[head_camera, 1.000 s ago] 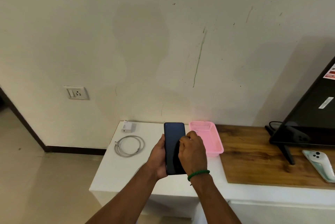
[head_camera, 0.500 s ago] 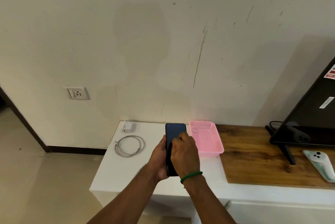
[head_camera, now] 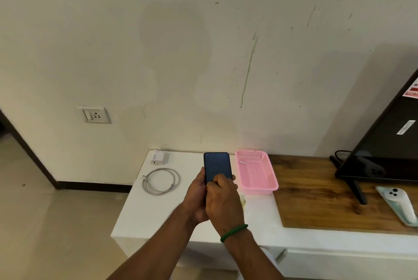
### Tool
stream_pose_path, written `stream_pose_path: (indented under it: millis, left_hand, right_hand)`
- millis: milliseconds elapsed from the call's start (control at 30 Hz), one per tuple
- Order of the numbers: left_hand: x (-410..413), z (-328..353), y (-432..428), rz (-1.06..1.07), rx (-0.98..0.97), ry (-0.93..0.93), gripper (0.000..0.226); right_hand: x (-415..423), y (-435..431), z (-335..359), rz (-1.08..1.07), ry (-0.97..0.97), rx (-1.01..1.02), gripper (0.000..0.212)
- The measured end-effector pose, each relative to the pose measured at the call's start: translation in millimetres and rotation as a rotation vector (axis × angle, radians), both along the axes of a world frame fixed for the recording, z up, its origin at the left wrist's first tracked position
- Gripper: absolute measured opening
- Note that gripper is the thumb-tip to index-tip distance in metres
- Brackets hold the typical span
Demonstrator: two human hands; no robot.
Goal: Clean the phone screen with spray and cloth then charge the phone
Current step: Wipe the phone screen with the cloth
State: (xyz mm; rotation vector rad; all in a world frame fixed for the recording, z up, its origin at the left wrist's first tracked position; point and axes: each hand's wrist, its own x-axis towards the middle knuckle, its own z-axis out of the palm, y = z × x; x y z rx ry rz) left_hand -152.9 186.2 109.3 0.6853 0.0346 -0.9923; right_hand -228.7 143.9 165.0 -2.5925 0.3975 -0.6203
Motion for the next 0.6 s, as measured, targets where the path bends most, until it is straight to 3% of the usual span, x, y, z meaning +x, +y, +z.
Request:
stream_pose_path:
  millis: [167,600]
  left_hand:
    - [4,6,3,-0.028,0.018,0.014,0.057]
    - [4,4,1,-0.036,0.141,0.032,0.071]
  right_hand:
    - [-1,-24,4,0.028,-0.047,-0.087,0.009]
    - [-1,-44,2,-0.063,-0.061,-0.042,0.012]
